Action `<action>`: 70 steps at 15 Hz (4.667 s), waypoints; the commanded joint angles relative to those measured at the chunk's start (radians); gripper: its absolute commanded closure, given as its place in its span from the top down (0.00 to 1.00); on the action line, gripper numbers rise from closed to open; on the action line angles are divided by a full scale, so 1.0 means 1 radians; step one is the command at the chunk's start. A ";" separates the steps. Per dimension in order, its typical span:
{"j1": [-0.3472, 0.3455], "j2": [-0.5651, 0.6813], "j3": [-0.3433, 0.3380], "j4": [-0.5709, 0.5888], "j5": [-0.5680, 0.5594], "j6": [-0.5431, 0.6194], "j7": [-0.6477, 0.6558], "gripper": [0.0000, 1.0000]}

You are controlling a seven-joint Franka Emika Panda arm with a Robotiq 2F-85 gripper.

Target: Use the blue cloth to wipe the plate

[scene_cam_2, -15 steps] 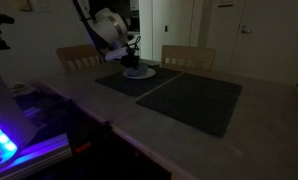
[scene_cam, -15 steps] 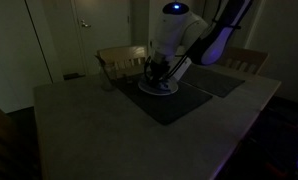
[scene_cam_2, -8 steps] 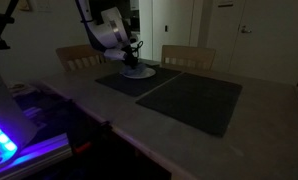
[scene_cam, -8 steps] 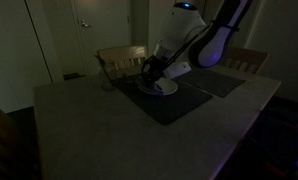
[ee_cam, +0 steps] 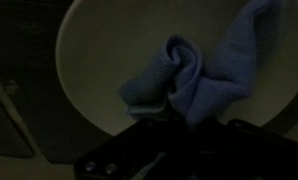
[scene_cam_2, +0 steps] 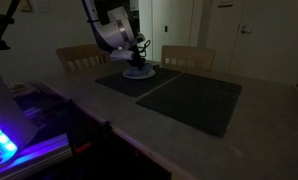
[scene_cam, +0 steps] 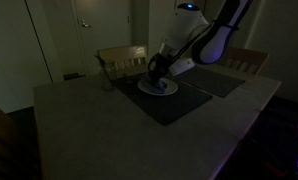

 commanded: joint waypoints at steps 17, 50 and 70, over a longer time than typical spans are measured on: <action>-0.037 -0.034 0.189 0.012 0.094 -0.332 -0.429 0.02; -0.068 -0.060 0.228 -0.051 0.418 -0.223 -0.546 0.02; 0.024 -0.083 0.350 -0.065 0.668 -0.046 -0.844 0.02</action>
